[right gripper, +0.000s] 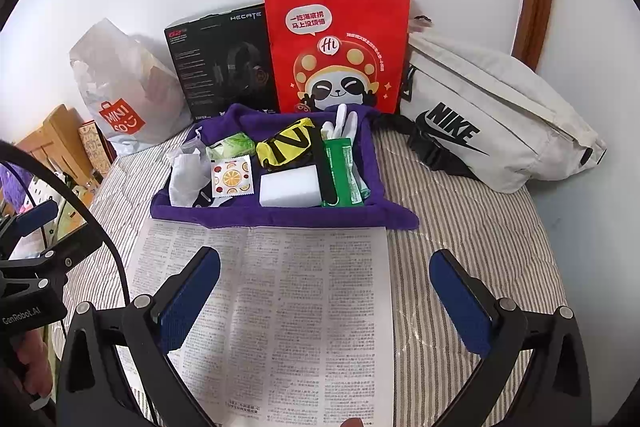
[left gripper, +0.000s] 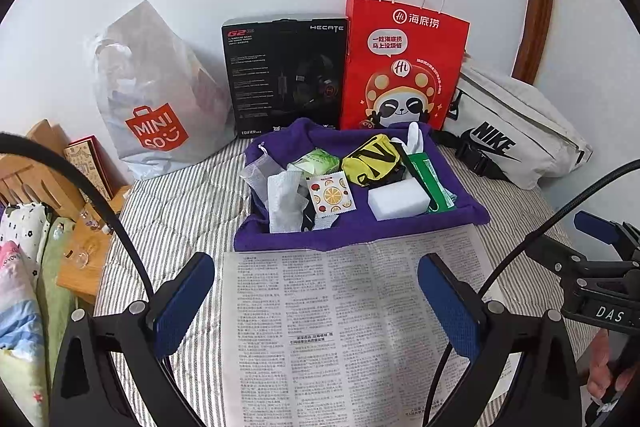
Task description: Organize soft objects
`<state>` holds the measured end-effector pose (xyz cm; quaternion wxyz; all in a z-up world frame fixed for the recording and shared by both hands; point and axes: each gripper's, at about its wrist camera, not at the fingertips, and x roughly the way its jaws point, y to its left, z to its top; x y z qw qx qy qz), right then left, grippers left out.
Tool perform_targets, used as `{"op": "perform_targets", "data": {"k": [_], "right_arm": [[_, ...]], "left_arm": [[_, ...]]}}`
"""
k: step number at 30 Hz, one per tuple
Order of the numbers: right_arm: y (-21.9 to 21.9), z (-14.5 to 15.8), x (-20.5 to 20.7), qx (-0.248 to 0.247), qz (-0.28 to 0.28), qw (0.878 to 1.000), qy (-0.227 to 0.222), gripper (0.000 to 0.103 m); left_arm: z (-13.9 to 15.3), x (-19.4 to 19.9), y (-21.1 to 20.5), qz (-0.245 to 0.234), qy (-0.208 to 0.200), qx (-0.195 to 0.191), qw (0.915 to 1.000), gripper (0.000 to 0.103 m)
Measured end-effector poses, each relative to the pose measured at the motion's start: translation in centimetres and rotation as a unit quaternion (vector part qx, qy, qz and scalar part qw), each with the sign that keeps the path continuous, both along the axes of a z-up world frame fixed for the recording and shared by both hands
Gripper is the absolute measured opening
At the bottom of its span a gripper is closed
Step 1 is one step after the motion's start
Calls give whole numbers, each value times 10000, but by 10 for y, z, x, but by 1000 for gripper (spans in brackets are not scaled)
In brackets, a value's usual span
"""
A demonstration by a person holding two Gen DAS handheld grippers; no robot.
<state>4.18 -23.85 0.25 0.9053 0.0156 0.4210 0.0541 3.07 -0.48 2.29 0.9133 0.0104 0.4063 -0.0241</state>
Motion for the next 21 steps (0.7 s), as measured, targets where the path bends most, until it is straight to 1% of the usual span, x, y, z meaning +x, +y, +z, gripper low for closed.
{"op": "perform_targets", "data": {"k": [21], "right_arm": [[-8,1,-1,-33,-46,10000,-12,103]], "left_arm": [[0,0,1,-5,-10,7,10000,103]]}}
